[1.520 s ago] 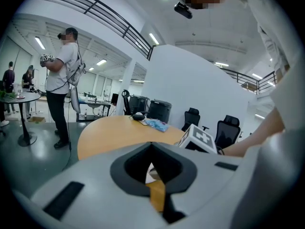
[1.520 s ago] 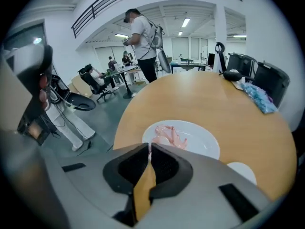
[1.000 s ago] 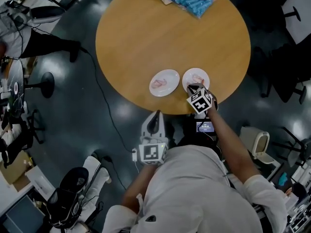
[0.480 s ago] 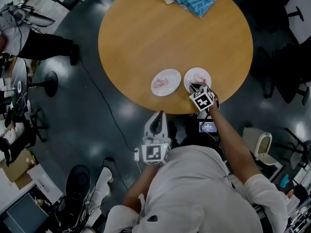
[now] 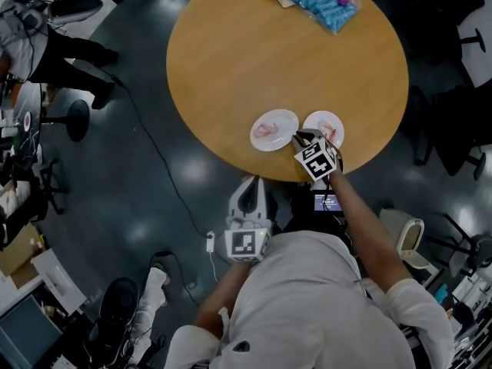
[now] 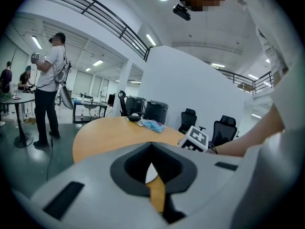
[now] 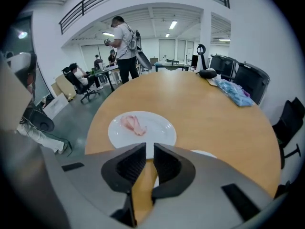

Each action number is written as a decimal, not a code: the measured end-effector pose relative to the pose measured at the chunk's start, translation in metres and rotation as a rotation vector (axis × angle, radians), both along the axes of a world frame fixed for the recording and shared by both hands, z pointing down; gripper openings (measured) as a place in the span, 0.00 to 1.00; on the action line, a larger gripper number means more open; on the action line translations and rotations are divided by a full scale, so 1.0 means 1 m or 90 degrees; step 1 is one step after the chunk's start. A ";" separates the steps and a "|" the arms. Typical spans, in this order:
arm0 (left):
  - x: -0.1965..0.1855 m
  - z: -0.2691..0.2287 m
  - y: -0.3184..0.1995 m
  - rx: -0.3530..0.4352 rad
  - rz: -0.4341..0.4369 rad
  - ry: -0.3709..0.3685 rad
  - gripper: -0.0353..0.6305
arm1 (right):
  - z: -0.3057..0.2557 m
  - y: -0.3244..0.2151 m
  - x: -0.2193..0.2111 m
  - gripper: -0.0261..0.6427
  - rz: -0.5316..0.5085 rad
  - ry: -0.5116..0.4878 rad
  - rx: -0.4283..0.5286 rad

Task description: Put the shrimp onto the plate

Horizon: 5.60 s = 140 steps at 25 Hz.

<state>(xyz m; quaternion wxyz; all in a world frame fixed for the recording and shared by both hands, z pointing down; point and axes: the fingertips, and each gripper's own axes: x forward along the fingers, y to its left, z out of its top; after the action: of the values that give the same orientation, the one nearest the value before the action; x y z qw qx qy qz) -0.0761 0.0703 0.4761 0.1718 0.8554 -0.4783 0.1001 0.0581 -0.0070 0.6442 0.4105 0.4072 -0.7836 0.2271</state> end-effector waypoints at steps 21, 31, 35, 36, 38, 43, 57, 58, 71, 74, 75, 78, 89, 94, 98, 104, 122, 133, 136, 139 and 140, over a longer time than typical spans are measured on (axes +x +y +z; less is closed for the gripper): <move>-0.062 0.017 -0.028 -0.042 -0.066 0.014 0.06 | 0.042 -0.046 -0.087 0.14 -0.159 0.076 -0.092; -0.047 0.016 -0.031 -0.032 -0.055 0.010 0.06 | 0.014 -0.042 -0.071 0.13 -0.102 0.000 -0.060; -0.033 0.008 -0.026 -0.022 -0.045 0.004 0.06 | -0.004 -0.015 -0.028 0.13 -0.075 0.023 -0.031; -0.028 0.007 -0.025 -0.021 -0.040 0.003 0.06 | -0.004 -0.004 -0.012 0.13 -0.064 0.034 -0.032; -0.018 0.006 -0.023 -0.019 -0.031 0.002 0.06 | 0.004 0.016 0.021 0.13 -0.038 0.054 -0.045; 0.005 0.009 -0.012 -0.025 -0.011 -0.009 0.06 | 0.024 0.042 0.075 0.13 0.014 0.070 -0.079; 0.023 0.006 0.006 -0.016 -0.010 -0.011 0.06 | 0.039 0.046 0.079 0.15 -0.026 0.101 -0.093; 0.021 0.006 0.006 -0.015 -0.012 -0.009 0.06 | 0.038 0.047 0.080 0.18 -0.025 0.103 -0.095; -0.024 0.009 -0.001 -0.022 -0.054 0.010 0.06 | -0.004 0.004 -0.040 0.07 -0.187 0.046 0.020; -0.041 0.012 -0.007 -0.031 -0.066 0.019 0.06 | 0.014 -0.001 -0.068 0.06 -0.240 0.076 0.003; -0.046 0.012 -0.009 -0.030 -0.071 0.020 0.06 | 0.017 -0.003 -0.072 0.06 -0.255 0.090 0.001; -0.059 0.013 -0.013 -0.028 -0.077 0.020 0.06 | 0.021 -0.006 -0.080 0.07 -0.290 0.125 0.000; -0.073 0.019 -0.019 -0.042 -0.077 0.031 0.06 | 0.043 -0.010 -0.085 0.18 -0.357 0.175 -0.045; -0.070 0.021 -0.020 -0.043 -0.074 0.026 0.06 | 0.040 -0.009 -0.085 0.10 -0.349 0.161 -0.042; -0.059 0.021 -0.023 -0.041 -0.071 0.033 0.06 | 0.023 -0.003 -0.077 0.10 -0.313 0.131 -0.026; -0.022 0.013 -0.028 -0.031 -0.024 0.031 0.06 | 0.000 0.007 -0.012 0.10 -0.201 0.115 -0.005; 0.026 0.016 -0.013 -0.033 0.008 -0.015 0.06 | 0.040 -0.001 0.087 0.10 -0.108 0.135 -0.080; 0.023 0.010 -0.008 -0.014 0.012 -0.019 0.06 | 0.023 0.007 0.090 0.10 -0.053 0.108 -0.054; 0.028 0.006 -0.009 -0.006 0.023 -0.019 0.06 | 0.022 0.013 0.094 0.10 -0.032 0.092 -0.062; 0.032 -0.003 -0.012 0.010 0.034 -0.017 0.06 | 0.017 0.014 0.100 0.10 -0.015 0.093 -0.057; 0.033 -0.007 -0.013 0.016 0.036 -0.017 0.06 | 0.011 0.015 0.102 0.10 -0.007 0.087 -0.048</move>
<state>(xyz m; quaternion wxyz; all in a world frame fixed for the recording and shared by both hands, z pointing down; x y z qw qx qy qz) -0.0436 0.0575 0.4692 0.1516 0.8691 -0.4578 0.1105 0.1596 0.0078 0.6554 0.4796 0.4020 -0.7466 0.2260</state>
